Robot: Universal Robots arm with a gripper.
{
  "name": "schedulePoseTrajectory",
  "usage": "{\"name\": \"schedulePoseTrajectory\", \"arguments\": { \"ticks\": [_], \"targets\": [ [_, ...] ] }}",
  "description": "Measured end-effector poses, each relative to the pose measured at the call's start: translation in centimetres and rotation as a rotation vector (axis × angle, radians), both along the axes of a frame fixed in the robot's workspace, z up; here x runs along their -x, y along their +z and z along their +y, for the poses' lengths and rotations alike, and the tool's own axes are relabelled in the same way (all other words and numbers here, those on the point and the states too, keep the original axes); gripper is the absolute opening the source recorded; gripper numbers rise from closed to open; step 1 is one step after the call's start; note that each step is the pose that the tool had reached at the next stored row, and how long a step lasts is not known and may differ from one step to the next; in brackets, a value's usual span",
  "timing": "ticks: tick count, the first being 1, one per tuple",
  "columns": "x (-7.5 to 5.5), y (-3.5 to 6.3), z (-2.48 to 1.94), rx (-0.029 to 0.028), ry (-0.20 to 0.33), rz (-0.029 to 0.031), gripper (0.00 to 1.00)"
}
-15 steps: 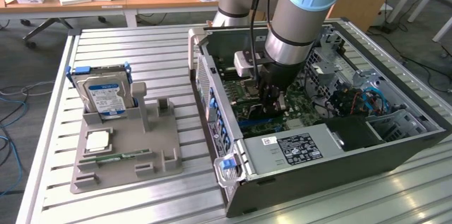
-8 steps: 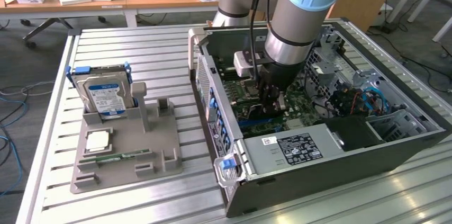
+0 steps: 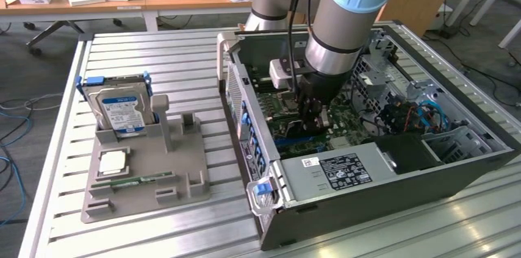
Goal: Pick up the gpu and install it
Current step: 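Insert the gpu into the slot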
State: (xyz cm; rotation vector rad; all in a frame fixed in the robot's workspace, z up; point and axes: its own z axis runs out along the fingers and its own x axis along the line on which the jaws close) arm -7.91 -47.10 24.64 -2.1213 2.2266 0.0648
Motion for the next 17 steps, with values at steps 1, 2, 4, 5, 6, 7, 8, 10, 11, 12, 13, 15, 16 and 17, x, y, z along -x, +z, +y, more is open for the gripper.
{"name": "schedulePoseTrajectory", "arguments": {
  "ticks": [1, 2, 4, 5, 6, 7, 8, 10, 11, 12, 13, 15, 16, 17],
  "targets": [
    [0.0, -0.02, 0.0, -0.0001, 0.0, -0.0001, 0.26],
    [0.0, -0.02, 0.0, 0.0, 0.0, 0.0, 0.26],
    [0.0, -0.03, 0.0, 0.0, 0.0, -0.0001, 0.26],
    [0.0, -0.02, 0.0, 0.0, 0.0, 0.0, 0.26],
    [0.0, -0.03, 0.0, -0.0001, 0.0, 0.0, 0.26],
    [0.0, -0.05, 0.0, -0.0001, 0.0, -0.0001, 0.26],
    [0.0, -0.06, 0.0, 0.0, 0.0, 0.0, 0.26],
    [0.0, -0.06, 0.0, 0.0, 0.0, 0.0, 0.26],
    [0.0, -0.06, 0.0, 0.0001, 0.0, 0.0, 0.26],
    [0.0, -0.06, 0.0, 0.0, 0.0, 0.0, 0.26],
    [0.0, -0.06, 0.0, 0.0, 0.0, -0.0001, 0.26],
    [0.0, -0.08, 0.0, 0.0001, 0.0, 0.0, 0.26],
    [0.0, -0.11, 0.0, 0.0002, 0.0, 0.0001, 0.26],
    [0.0, -0.12, 0.0, 0.0003, 0.0, 0.0001, 0.26]
  ]
}}
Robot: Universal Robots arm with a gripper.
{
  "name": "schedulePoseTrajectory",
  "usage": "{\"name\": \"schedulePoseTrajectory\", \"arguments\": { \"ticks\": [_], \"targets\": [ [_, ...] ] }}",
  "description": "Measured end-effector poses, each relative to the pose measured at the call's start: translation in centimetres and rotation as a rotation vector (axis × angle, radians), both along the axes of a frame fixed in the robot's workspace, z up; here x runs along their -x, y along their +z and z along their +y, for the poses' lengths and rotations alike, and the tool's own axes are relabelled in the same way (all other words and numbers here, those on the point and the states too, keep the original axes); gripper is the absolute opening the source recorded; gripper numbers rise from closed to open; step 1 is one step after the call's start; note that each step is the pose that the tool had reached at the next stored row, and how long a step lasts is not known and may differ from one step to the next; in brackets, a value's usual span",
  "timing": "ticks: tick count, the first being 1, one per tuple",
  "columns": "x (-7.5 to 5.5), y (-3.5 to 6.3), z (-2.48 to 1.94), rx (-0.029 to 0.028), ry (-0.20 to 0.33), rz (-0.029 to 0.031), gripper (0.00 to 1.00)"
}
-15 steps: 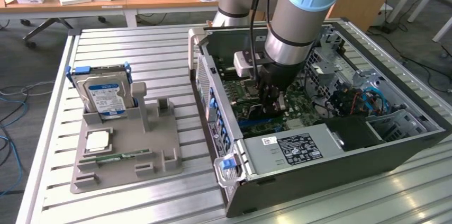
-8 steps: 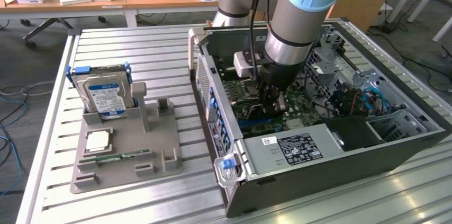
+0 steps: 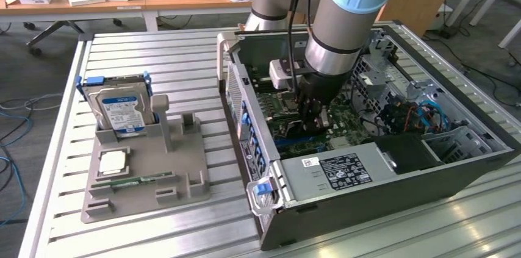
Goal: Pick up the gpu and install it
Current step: 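Insert the gpu into the slot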
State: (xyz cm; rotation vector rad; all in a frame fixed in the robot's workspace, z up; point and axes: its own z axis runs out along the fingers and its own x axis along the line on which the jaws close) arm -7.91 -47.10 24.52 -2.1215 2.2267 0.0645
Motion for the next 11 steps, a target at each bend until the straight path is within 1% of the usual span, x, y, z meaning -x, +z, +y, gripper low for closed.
{"name": "schedulePoseTrajectory", "arguments": {
  "ticks": [11],
  "targets": [
    [0.0, -0.14, -0.01, 0.0001, 0.0, 0.0, 0.26]
  ]
}}
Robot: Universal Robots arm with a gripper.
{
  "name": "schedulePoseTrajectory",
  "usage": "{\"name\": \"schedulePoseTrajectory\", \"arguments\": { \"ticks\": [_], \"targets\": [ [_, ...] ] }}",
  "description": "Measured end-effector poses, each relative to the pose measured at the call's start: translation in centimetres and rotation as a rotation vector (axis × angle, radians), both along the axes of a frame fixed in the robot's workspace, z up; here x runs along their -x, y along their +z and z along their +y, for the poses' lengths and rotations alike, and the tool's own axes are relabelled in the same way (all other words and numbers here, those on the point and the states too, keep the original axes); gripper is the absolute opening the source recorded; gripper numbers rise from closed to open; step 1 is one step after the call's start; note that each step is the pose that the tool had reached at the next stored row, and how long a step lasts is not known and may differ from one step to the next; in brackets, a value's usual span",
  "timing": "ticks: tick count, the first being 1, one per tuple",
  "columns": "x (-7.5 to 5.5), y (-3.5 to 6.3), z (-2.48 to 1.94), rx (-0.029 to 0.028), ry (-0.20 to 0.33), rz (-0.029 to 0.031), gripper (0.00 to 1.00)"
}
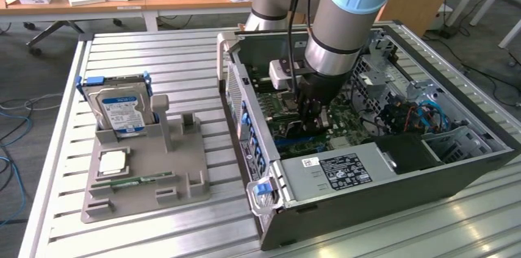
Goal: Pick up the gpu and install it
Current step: 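Insert the gpu into the slot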
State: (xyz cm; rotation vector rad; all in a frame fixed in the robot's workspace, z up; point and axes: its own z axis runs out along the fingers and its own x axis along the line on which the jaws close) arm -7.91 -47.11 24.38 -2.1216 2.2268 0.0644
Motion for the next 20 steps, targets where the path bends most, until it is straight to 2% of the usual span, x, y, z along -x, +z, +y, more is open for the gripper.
{"name": "schedulePoseTrajectory", "arguments": {
  "ticks": [20],
  "targets": [
    [0.0, -0.02, 0.01, -0.0005, 0.0, -0.0002, 0.26]
  ]
}}
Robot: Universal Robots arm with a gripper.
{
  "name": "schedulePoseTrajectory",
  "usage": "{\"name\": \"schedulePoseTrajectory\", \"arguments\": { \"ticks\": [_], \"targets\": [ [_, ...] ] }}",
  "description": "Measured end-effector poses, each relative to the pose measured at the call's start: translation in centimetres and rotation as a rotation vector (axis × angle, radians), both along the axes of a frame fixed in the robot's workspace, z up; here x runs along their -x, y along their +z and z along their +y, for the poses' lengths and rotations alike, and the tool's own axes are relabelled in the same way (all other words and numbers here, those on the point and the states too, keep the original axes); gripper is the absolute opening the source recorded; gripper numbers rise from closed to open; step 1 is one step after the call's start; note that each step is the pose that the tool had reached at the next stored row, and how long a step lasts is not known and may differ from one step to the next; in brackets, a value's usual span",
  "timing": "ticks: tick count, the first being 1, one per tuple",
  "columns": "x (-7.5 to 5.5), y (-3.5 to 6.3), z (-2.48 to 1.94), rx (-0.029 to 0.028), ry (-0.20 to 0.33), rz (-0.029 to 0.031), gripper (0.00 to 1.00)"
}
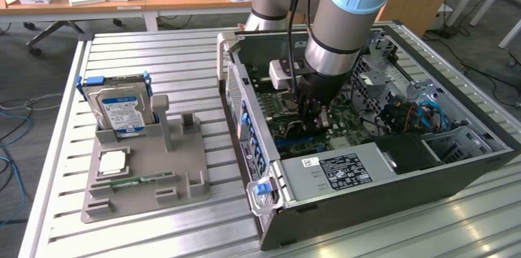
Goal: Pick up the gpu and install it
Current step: 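Insert the gpu into the slot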
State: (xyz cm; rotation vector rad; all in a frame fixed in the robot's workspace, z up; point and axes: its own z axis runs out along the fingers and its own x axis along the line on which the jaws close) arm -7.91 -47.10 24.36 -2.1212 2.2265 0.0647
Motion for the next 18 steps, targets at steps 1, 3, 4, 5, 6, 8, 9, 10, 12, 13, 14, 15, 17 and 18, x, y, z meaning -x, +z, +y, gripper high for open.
{"name": "schedulePoseTrajectory", "arguments": {
  "ticks": [1, 3, 4, 5, 6, 8, 9, 10, 12, 13, 14, 15, 17, 18],
  "targets": [
    [0.0, 0.0, 0.0, 0.0, 0.0, 0.0, 0.26],
    [0.0, 0.0, 0.0, 0.0, 0.0, 0.0, 0.26],
    [0.0, 0.0, 0.0, 0.0, 0.0, 0.0, 0.26],
    [0.0, 0.0, 0.0, 0.0, 0.0, 0.0001, 0.26],
    [0.0, 0.0, 0.0, 0.0, 0.0, 0.0001, 0.26],
    [0.0, 0.0, 0.0, 0.0, 0.0, 0.0001, 0.26],
    [0.0, 0.0, 0.0, 0.0, 0.0, 0.0, 0.26],
    [0.0, 0.0, 0.0, 0.0, 0.0, 0.0, 0.26],
    [0.0, -0.05, 0.0, 0.0003, 0.0, 0.0001, 0.26],
    [0.0, -0.05, 0.0, 0.0003, 0.0, 0.0002, 0.26],
    [0.0, -0.05, 0.0, 0.0003, 0.0, 0.0002, 0.26],
    [0.0, -0.06, 0.0, 0.0002, 0.0, 0.0001, 0.26],
    [0.0, -0.07, 0.0, 0.0001, 0.0, 0.0001, 0.26],
    [0.0, -0.08, 0.0, -0.0002, 0.0, -0.0001, 0.26]
  ]
}}
